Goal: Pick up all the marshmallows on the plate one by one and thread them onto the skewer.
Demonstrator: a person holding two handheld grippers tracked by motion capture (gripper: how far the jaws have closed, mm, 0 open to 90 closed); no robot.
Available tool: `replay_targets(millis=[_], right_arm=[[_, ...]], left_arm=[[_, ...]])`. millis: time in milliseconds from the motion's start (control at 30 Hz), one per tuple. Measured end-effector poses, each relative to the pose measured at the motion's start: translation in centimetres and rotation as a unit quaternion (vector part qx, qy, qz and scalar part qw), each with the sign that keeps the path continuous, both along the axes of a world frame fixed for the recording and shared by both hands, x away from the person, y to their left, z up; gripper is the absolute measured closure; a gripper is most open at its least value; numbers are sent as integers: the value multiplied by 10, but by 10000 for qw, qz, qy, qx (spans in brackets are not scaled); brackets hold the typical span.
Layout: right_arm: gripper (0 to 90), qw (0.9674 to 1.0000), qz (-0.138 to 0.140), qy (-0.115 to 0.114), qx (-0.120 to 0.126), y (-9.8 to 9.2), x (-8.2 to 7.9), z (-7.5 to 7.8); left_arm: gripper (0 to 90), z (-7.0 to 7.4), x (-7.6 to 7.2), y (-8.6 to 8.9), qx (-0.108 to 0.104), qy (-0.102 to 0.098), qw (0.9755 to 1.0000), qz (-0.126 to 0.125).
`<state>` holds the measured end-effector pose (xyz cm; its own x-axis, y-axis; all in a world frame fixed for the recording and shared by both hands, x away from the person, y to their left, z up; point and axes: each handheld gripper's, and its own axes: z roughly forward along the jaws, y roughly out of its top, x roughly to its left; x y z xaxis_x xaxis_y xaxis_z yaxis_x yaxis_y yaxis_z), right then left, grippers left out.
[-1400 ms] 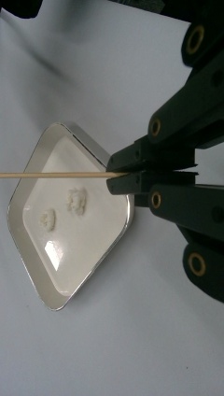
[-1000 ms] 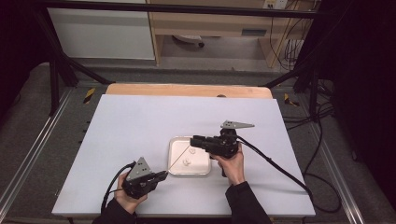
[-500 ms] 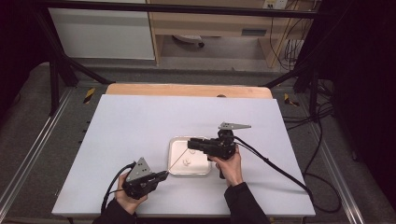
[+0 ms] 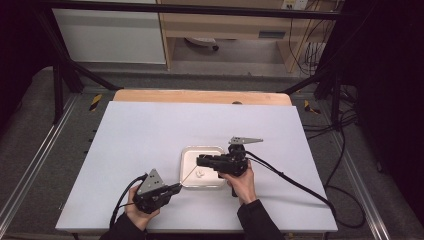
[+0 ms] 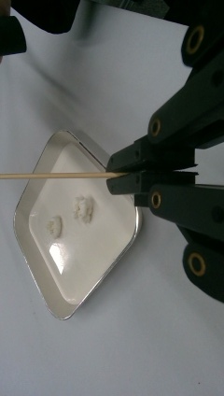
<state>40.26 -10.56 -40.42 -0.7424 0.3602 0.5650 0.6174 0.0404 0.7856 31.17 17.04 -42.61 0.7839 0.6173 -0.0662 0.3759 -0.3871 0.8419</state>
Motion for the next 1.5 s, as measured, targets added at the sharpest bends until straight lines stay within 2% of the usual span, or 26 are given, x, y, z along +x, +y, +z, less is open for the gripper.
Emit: replay_targets(millis=[267, 667, 1100, 1267, 1500], right_arm=[[722, 9999, 112, 95, -49, 9, -7, -12], [722, 9996, 205, 102, -191, 16, -16, -25], [718, 9991, 262, 129, -299, 20, -18, -31], [601, 9991, 182, 5, -386, 18, -18, -28], [414, 9971, 18, -345, -672, 13, -17, -20]], left_arm=[[881, -2, 2, -6, -38, 42, 10000, 19], [881, -5, 5, -14, -76, 102, 9999, 25], [881, -7, 7, -18, -77, 137, 9999, 58], [881, -6, 7, -16, -87, 123, 9999, 54], [881, -4, 7, -9, -123, 112, 9998, 129]])
